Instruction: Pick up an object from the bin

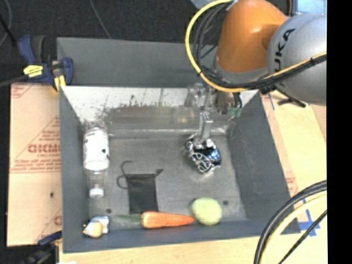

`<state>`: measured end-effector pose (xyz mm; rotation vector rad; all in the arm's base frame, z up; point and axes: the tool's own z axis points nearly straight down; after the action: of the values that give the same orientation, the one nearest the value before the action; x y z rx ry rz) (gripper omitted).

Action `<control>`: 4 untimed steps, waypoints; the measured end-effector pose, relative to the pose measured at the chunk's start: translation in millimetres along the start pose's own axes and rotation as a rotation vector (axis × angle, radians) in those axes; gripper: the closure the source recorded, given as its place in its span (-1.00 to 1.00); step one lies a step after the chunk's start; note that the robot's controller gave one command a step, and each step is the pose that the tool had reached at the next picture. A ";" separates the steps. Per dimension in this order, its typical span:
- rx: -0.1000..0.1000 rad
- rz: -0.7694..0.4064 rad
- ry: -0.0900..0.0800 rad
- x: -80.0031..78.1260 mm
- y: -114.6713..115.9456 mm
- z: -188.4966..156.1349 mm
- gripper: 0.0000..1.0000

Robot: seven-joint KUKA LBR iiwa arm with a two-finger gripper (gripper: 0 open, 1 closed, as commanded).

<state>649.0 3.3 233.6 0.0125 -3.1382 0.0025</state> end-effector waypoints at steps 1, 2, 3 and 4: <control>0.000 0.000 -0.008 -1.0 0.0 -5.4 -1.00; 0.001 0.007 -0.015 -4.7 -11.0 40.5 -1.00; 0.001 0.012 -0.005 8.2 -33.3 71.5 -1.00; 0.002 0.026 -0.019 11.5 -54.1 93.0 -1.00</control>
Offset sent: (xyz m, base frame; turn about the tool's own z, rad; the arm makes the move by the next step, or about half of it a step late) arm 0.0049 -0.0297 -0.1250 0.0025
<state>637.6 -51.0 140.7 -0.0284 -3.1570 0.0056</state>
